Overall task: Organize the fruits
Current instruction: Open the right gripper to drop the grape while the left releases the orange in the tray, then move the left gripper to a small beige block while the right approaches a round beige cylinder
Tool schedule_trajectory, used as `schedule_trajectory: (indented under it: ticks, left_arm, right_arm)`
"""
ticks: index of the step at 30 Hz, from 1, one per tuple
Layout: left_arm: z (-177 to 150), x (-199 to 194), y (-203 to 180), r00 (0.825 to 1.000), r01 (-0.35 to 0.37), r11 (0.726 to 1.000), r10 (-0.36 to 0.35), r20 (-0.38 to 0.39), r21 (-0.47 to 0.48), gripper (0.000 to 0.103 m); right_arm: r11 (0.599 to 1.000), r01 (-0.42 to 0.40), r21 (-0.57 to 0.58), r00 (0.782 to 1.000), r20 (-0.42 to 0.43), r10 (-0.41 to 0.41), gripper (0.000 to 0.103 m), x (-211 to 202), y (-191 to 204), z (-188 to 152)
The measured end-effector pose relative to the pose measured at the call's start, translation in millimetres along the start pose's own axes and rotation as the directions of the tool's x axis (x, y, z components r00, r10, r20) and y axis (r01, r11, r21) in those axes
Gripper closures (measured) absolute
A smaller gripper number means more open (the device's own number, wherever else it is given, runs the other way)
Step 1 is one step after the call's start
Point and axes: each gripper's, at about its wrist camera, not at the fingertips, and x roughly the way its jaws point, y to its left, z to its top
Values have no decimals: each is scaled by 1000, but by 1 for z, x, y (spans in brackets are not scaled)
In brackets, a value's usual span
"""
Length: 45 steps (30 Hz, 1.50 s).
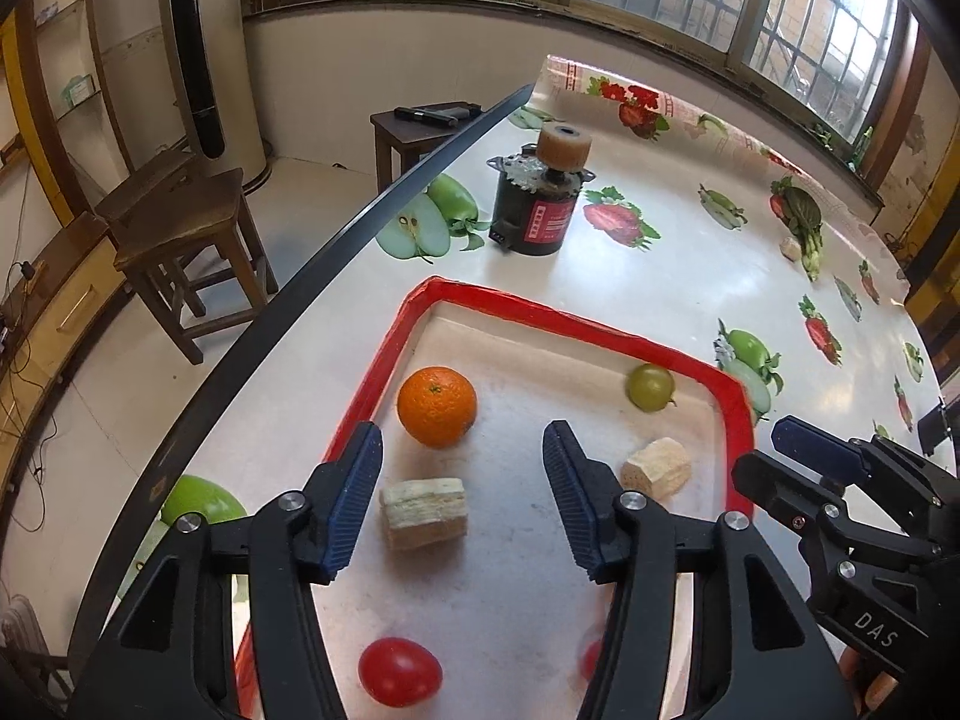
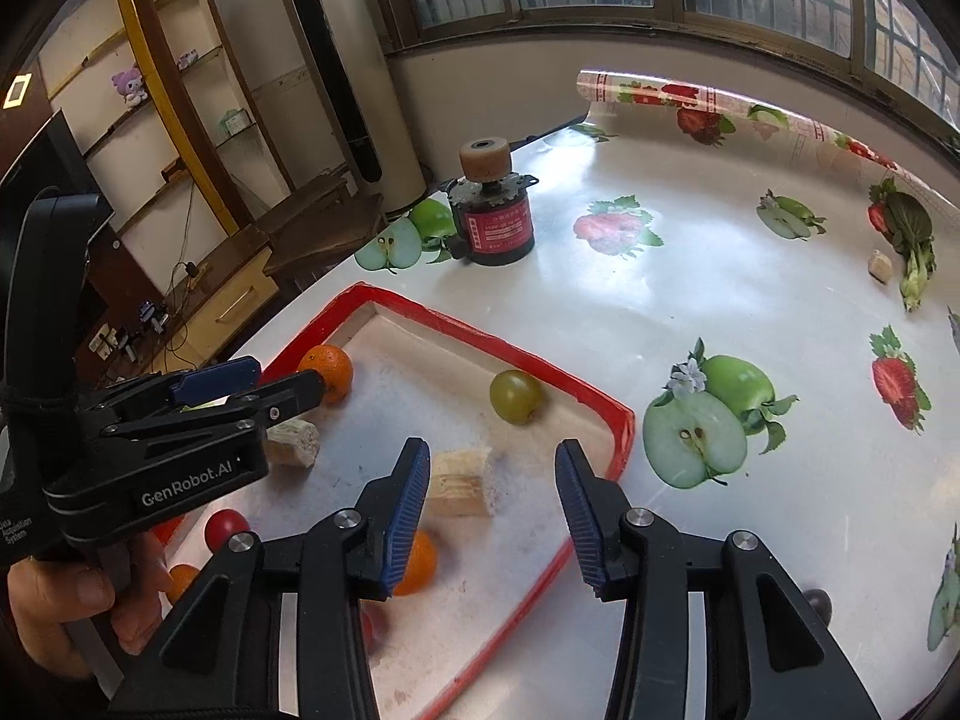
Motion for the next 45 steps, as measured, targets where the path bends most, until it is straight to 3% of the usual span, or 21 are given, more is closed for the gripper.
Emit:
schedule_trajectory:
  ticks: [9, 29, 37, 45]
  left_arm:
    - [-25, -31, -48, 995, 94, 994, -95, 28, 59, 47]
    - [-66, -50, -153, 976, 219, 954, -217, -34, 206, 47]
    - [-79, -45, -187, 967, 254, 935, -242, -78, 247, 47]
    - [-87, -34, -214, 959, 279, 920, -255, -122, 277, 47]
  right_arm:
    - [998, 42, 52, 998, 37, -44, 58, -49, -33, -37]
    - [949, 191, 252, 975, 64, -214, 56, -151, -151, -131]
    - [920, 232, 317, 965, 46, -259, 56, -171, -187, -164]
    - [892, 255, 373, 956, 41, -290, 56, -180, -222, -176]
